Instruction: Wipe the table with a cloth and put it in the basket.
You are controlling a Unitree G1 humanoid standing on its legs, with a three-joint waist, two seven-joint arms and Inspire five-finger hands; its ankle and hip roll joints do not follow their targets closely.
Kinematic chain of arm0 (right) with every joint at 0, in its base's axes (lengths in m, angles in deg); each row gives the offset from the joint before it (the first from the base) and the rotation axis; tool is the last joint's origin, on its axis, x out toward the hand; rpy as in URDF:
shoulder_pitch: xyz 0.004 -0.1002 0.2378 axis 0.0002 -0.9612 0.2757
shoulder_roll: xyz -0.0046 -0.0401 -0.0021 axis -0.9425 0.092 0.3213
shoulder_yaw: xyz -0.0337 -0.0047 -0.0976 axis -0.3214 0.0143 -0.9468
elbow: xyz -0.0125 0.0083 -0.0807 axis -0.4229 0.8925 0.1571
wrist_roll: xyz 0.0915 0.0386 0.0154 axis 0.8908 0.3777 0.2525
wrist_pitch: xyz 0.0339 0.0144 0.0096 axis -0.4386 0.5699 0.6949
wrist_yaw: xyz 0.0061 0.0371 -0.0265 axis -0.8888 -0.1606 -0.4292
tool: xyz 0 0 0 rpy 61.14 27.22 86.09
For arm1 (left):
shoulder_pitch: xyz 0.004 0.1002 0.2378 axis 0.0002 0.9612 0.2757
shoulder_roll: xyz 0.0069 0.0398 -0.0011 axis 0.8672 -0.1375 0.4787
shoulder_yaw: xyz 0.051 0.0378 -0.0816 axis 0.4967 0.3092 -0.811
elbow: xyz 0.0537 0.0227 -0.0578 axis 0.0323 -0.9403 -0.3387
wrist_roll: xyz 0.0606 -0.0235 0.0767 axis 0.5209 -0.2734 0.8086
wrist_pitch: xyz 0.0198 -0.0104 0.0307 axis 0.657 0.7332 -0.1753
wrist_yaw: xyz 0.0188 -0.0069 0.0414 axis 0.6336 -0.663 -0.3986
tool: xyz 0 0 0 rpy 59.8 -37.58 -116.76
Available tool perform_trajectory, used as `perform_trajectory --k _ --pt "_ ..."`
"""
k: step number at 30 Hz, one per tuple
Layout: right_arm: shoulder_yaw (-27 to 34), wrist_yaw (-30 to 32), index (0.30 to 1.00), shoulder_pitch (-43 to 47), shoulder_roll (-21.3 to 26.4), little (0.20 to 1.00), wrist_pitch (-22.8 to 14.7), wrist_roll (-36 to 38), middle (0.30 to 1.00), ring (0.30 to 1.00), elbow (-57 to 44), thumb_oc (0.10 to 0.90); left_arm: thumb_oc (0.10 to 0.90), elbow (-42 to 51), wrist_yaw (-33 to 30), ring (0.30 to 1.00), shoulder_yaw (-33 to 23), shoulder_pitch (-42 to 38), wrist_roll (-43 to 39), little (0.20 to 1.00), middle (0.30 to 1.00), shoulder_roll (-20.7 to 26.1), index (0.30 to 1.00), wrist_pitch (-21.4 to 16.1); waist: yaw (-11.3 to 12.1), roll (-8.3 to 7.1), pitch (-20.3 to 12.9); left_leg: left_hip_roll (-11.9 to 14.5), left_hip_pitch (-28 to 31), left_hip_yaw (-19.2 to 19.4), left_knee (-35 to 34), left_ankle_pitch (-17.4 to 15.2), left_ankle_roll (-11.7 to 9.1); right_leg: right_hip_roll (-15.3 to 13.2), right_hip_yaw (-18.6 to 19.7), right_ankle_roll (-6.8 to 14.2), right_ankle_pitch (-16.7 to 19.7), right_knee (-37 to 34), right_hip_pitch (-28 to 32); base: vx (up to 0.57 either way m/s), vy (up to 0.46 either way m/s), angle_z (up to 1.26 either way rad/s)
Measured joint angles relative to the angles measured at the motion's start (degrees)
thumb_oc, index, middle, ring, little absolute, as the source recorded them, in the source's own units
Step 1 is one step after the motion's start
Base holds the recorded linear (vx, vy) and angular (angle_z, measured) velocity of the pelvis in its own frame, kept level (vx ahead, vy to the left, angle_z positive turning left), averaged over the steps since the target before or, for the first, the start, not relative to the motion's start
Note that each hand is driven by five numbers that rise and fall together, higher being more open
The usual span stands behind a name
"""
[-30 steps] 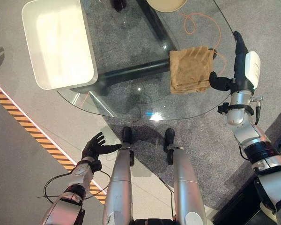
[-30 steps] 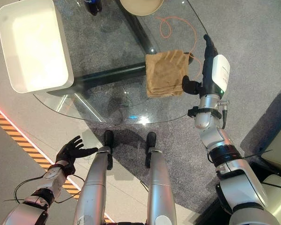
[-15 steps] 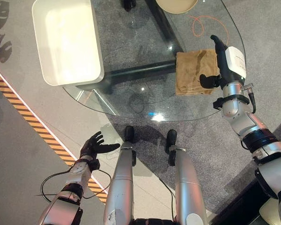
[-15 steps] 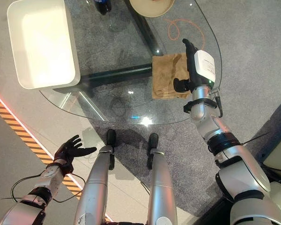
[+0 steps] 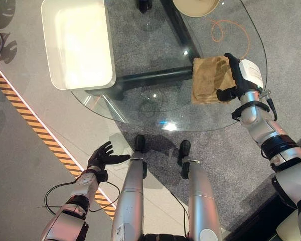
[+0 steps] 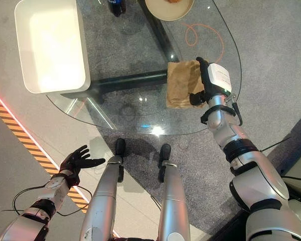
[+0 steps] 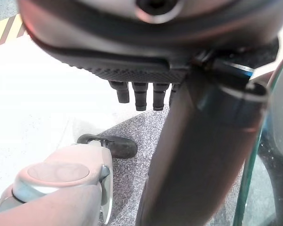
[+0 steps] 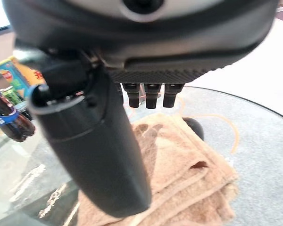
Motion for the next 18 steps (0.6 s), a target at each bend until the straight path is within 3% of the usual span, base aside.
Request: perform_trajectory --k 18 --pt "0.03 -3.53 0.9 0.23 -2.33 0.9 0.08 -0.01 0.9 0.9 6.01 0.8 0.8 0.4 -0.06 0.9 0.15 -0.31 0.01 0.9 0.9 0.0 0.9 0.46 0.87 1.2 0.1 -0.23 0.02 -0.5 -0.8 0.49 -0.16 -0.19 -0.39 -0.19 -0.12 0.13 -0.21 0.0 -0.001 0.01"
